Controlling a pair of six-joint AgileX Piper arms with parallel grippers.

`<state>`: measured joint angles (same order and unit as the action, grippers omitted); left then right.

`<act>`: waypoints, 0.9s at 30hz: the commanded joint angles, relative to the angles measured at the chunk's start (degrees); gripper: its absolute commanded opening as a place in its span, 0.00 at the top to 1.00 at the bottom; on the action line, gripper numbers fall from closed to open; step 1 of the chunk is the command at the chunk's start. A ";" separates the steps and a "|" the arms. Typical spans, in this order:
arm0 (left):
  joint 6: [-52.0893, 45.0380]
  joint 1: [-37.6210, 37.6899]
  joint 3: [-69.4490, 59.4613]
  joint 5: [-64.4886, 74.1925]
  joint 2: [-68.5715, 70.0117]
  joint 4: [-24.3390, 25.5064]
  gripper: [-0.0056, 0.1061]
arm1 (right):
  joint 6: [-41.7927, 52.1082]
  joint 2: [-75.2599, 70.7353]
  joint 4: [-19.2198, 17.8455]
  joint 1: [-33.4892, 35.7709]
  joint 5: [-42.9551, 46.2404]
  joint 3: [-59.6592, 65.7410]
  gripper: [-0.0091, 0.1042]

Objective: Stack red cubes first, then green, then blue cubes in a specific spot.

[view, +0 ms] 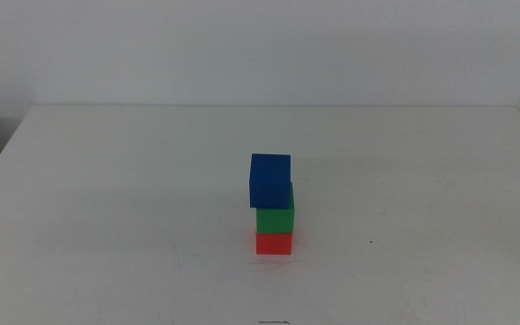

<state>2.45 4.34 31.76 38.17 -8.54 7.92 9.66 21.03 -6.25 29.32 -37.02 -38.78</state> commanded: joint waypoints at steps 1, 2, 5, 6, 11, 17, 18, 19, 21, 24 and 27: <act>0.20 0.14 -3.59 -9.30 3.07 -0.13 0.16 | 0.54 -0.81 2.04 -4.13 8.04 4.01 0.20; 0.20 0.14 -5.97 -10.61 4.39 -0.13 0.16 | 0.54 -1.88 2.87 -5.87 9.40 6.19 0.20; 0.20 0.14 -11.84 -14.50 8.24 -0.19 0.16 | 0.54 -5.88 4.76 -12.54 13.84 14.18 0.20; 0.20 0.14 -13.57 -15.42 9.31 -0.24 0.16 | 0.54 -7.53 5.91 -14.65 15.07 16.99 0.20; 0.20 0.14 -18.83 -18.23 10.33 -2.75 0.16 | 0.54 -16.29 9.37 -21.96 17.60 27.68 0.20; 0.20 0.14 -22.83 -24.95 10.33 -3.13 0.16 | 0.54 -22.88 9.39 -23.39 16.41 32.39 0.20; 0.20 0.14 -23.73 -26.67 10.39 -3.13 0.16 | 0.54 -22.88 9.39 -23.34 16.47 32.78 0.20; 0.20 0.14 -24.75 -28.37 10.46 -3.13 0.16 | 0.54 -22.87 9.39 -23.34 16.69 33.27 0.20; 0.20 0.14 -26.89 -31.10 10.46 -3.13 0.16 | 0.54 -22.87 9.33 -23.34 17.69 34.42 0.20; 0.20 0.14 -29.89 -34.45 10.46 -3.13 0.16 | 0.54 -22.87 9.33 -23.39 21.17 36.87 0.20; 0.20 0.14 -32.10 -35.76 10.46 -3.13 0.16 | 0.54 -22.87 9.33 -23.39 26.39 39.41 0.20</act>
<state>2.42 4.34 -1.05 8.64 0.83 5.37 9.66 -0.71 3.18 6.30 -18.24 1.04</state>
